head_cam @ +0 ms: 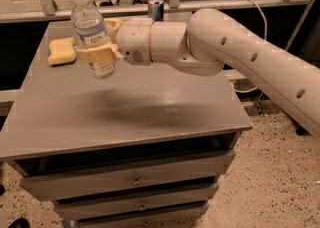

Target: Move blue plastic bottle near redbull can

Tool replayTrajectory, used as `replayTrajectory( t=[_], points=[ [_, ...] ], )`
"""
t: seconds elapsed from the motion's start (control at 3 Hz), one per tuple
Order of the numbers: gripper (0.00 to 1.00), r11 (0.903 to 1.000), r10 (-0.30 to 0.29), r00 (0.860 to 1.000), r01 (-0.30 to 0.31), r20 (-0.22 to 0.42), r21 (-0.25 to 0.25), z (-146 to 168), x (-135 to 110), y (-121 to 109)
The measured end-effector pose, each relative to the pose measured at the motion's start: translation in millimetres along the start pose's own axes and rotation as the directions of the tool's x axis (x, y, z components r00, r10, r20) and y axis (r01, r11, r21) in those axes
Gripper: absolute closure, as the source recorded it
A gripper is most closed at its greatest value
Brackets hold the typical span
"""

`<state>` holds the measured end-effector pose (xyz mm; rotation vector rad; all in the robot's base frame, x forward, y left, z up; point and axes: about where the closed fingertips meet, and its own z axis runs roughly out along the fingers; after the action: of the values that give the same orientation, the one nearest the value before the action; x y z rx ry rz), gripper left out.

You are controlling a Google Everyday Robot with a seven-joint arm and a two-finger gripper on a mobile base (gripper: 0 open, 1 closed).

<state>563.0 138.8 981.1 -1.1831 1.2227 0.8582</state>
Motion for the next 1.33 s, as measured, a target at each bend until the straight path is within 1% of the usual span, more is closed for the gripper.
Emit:
replayTrajectory(
  t=[0.33,0.67,1.0,1.33],
  points=[
    [1.00,0.9978,-0.030,0.999,0.031,-0.025,0.058,-27,-1,-16],
    [1.00,0.9819,-0.079,0.996,0.087,-0.049,0.169,-79,-5,-52],
    [1.00,0.9653,-0.101,0.993,0.111,-0.052,0.236,-107,-3,-79],
    [1.00,0.9522,-0.101,0.993,0.114,-0.060,0.283,-121,19,-124]
  ],
)
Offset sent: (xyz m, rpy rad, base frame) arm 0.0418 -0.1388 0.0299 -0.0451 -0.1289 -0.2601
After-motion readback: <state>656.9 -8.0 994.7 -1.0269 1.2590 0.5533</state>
